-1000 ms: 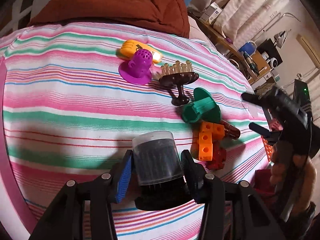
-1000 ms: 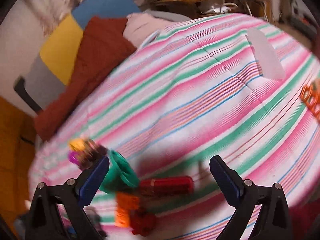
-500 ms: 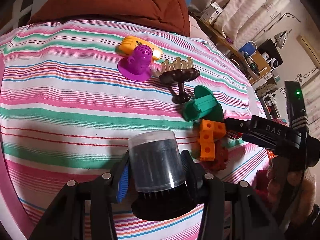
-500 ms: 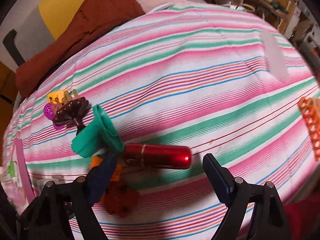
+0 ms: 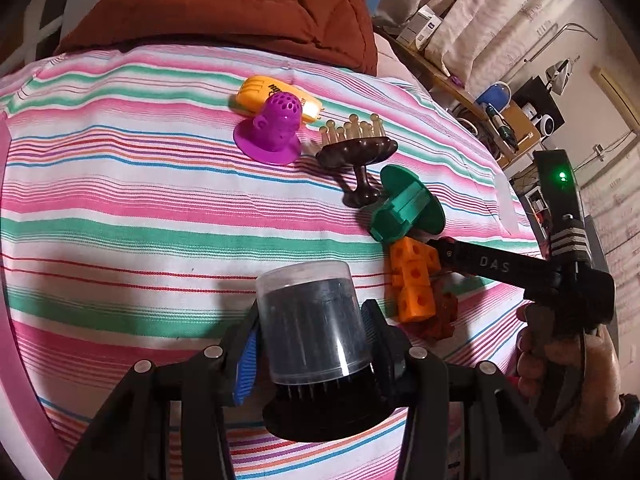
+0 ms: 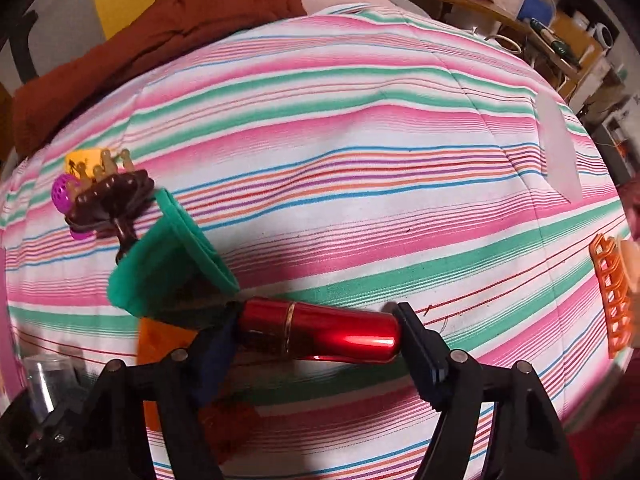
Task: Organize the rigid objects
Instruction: 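Grasp the black container with the left gripper while the right gripper grasps the red lipstick, then carry the black container to the tray beside the purple soap with the left gripper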
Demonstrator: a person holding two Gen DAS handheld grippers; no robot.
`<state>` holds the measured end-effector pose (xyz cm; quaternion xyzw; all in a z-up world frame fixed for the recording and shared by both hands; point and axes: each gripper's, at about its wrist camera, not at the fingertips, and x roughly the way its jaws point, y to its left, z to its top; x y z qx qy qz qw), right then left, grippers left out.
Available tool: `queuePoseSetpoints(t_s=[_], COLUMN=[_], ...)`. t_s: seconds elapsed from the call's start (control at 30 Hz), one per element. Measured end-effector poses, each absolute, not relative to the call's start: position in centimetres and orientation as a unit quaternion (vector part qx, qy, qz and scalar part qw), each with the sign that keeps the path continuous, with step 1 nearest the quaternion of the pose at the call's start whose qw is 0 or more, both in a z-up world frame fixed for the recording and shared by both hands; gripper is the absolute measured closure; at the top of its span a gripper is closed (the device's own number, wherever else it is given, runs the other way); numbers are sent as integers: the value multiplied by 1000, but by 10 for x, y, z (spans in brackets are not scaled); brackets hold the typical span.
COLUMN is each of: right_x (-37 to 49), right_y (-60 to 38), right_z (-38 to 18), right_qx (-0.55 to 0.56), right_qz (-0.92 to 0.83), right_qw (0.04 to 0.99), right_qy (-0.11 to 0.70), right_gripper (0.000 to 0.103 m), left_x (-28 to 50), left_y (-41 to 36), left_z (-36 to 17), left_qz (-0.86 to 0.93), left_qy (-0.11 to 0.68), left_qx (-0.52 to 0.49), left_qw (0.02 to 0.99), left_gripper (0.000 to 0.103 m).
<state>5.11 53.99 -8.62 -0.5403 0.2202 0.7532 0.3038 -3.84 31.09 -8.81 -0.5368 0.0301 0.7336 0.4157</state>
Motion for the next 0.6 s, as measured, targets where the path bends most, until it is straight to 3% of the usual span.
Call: queuePoseSetpoints(t_s=[0.3, 0.6], right_x=[59, 66], right_y=[542, 540], right_z=[-89, -88], right_qx=[-536, -535], right_qz=[758, 765], right_qw=[301, 301], right_qy=[218, 196], right_gripper=[25, 25], left_x=[-12, -11], left_y=[306, 281], left_z=[-75, -54], left_qz=[762, 773], left_qy=[78, 47], left_qx=[-481, -461], left_qw=[426, 433], left_gripper=[59, 59])
